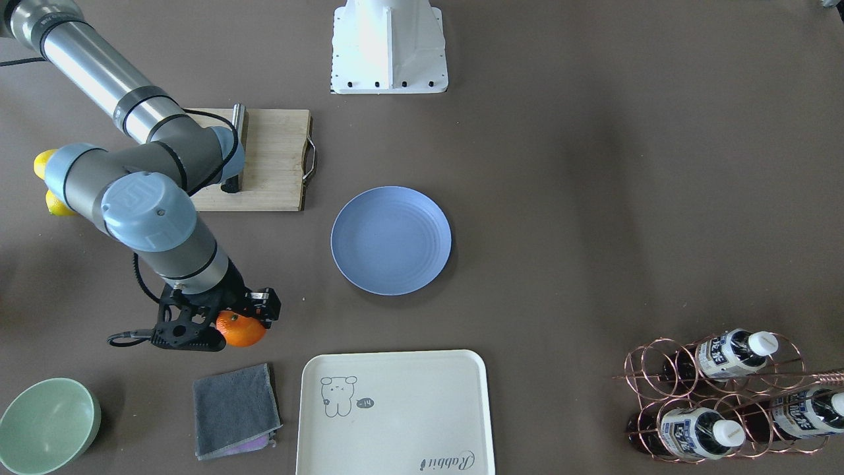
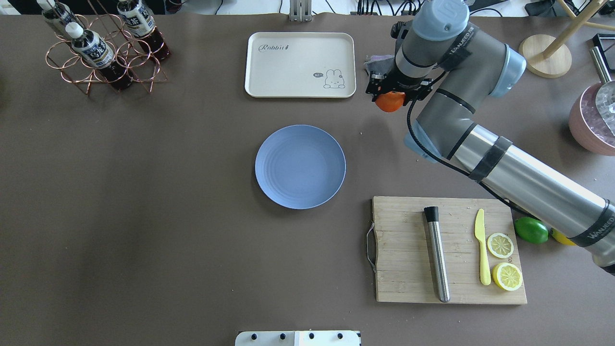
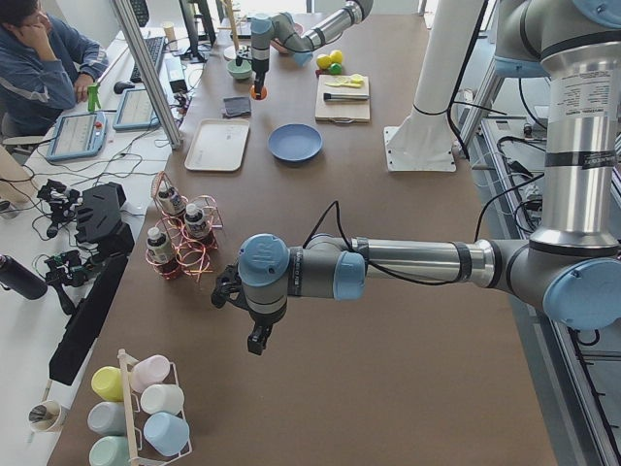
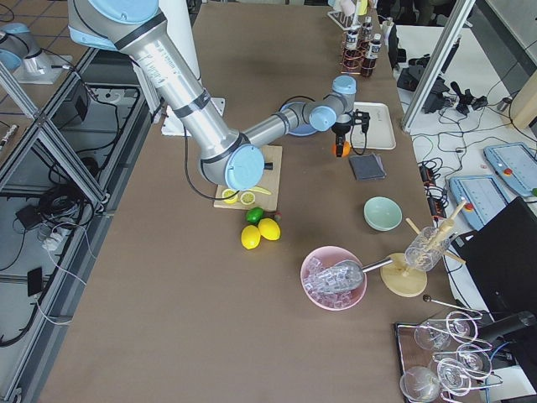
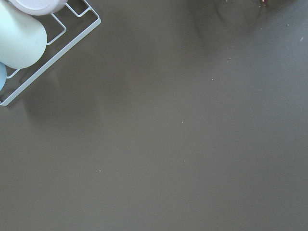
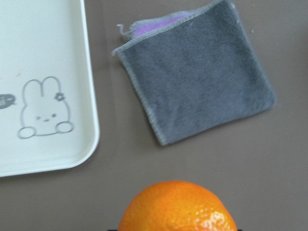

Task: Pick orange to plate
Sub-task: 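Lift the orange with the right gripper and carry it over the plate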

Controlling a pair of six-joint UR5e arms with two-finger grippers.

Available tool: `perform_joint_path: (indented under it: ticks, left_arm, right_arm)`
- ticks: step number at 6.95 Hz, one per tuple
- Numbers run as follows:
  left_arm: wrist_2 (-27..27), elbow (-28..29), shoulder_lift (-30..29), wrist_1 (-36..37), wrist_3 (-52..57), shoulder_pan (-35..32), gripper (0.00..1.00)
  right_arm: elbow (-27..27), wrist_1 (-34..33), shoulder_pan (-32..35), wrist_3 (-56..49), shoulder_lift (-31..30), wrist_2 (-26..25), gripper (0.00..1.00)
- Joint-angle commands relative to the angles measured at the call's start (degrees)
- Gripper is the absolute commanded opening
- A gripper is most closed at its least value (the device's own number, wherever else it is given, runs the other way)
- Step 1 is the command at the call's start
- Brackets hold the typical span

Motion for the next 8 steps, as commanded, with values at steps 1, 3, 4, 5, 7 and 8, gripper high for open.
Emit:
perform_joint_path:
  ticks: [1,3,4,5,7,8]
  left_arm:
    - [0.0,-0.1,0.0,0.0,0.1,0.1,0.99]
    - [0.0,-0.2,0.4,-0.3,0.1,0.1,0.99]
    - [-0.1,-0.2,0.4,-0.4,0.1,0.4,0.99]
    - [-0.1,-0.2,0.8,-0.4,0.1,0.6,0.99]
    - [-0.1,-0.2,0.9,-0.6,0.1,1.0,0.99]
    - [-0.1,-0.2,0.9,-0.6,0.1,1.2,0.99]
  right_arm:
    - [0.3,-4.3,-10.6,18.7,7.9,-9.4,0.00]
    - [0.1,-5.3,-16.5,24.5,9.5,-14.0,0.00]
    - [-0.9,-5.3,-18.1,24.5,9.4,-15.1,0.00]
    - [-1.6,-5.4,-18.6,24.4,9.4,-15.5,0.00]
    - [-1.5,-6.5,-18.6,23.5,9.5,-15.5,0.00]
    - [-1.4,-6.5,-18.4,21.7,9.5,-15.4,0.47]
